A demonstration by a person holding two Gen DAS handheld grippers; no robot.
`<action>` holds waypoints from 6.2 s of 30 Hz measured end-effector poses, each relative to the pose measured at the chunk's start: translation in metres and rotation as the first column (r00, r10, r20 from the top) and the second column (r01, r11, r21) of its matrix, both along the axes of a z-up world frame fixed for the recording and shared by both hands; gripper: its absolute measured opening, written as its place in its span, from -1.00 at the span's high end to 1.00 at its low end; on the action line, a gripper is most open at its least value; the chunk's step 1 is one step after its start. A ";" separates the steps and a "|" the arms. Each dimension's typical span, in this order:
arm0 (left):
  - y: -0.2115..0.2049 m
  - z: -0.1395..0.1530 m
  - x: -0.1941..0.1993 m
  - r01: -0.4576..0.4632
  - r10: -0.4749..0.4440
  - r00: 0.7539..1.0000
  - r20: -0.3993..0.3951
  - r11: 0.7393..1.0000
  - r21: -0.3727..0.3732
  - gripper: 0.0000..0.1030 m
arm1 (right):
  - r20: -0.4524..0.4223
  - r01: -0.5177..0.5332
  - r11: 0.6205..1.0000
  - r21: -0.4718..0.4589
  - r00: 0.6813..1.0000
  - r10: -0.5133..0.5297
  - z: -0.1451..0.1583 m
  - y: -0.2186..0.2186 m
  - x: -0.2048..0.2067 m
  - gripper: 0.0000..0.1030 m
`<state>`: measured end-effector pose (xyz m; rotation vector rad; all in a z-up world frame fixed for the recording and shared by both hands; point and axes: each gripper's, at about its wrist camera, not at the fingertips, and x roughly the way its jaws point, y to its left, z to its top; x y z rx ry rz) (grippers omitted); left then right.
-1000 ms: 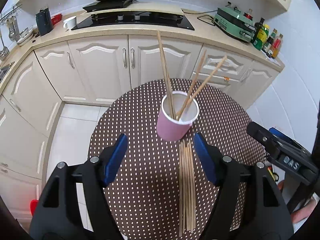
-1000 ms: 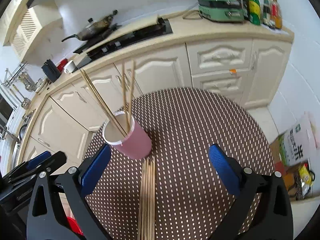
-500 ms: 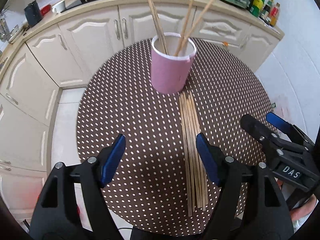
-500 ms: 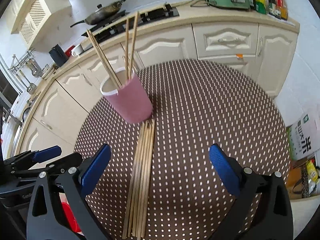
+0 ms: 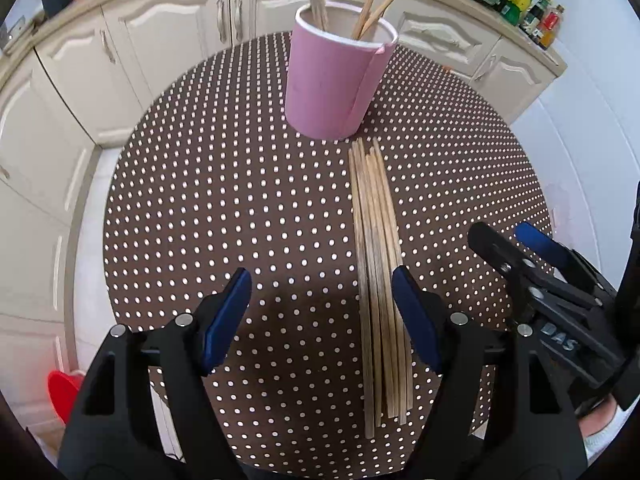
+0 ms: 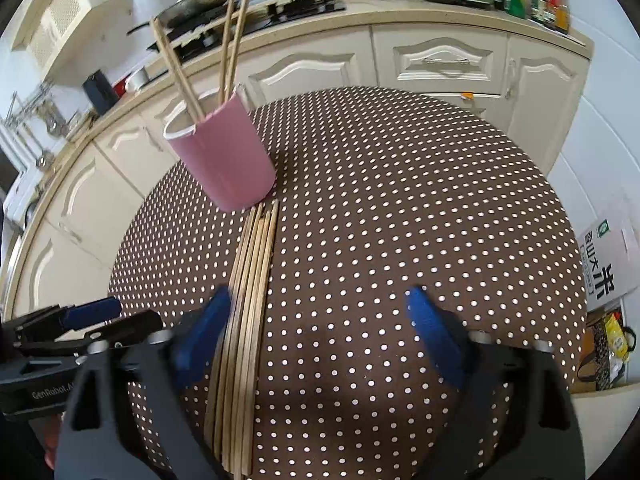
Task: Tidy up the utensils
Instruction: 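Withdraw both open grippers from the cup back to the chopstick row, then grasp a chopstick with the right gripper while the left gripper grasps another, then lift both held chopsticks up toward the pink cup, then lower both held chopsticks into the pink cup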
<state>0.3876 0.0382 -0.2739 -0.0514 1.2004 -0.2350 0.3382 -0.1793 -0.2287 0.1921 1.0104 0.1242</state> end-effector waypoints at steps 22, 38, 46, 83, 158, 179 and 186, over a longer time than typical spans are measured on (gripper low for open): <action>0.003 -0.028 0.036 0.020 -0.019 0.996 -0.093 1.000 0.017 -0.30 | -0.150 -0.102 0.991 -0.085 0.985 0.088 -0.036 0.043 0.040 -0.04; 0.002 -0.033 0.057 -0.002 0.004 0.994 -0.105 1.000 0.019 -0.27 | -0.228 -0.056 0.993 -0.103 0.973 0.031 -0.032 0.041 0.057 0.04; 0.005 -0.029 0.068 -0.009 0.010 0.995 -0.096 1.000 0.012 -0.24 | -0.227 -0.133 0.987 -0.092 0.968 0.109 -0.035 0.062 0.059 0.89; -0.081 -0.066 0.134 -0.050 0.077 0.984 -0.163 0.985 0.167 0.66 | -0.272 0.082 0.996 0.033 0.960 -0.070 -0.036 0.017 0.058 0.91; -0.004 0.227 0.109 -0.102 0.107 0.909 0.403 0.994 -0.033 0.89 | 0.505 0.137 0.957 0.256 0.825 -0.254 0.191 -0.005 0.132 0.91; -0.006 0.154 0.169 -0.087 0.093 0.968 0.231 0.996 -0.036 0.89 | 0.444 0.260 0.941 0.216 0.832 -0.332 0.121 0.016 0.157 0.91; 0.000 0.126 0.180 -0.088 0.094 0.979 0.182 0.995 -0.046 0.89 | 0.434 0.257 0.947 0.192 0.844 -0.317 0.106 0.025 0.157 0.91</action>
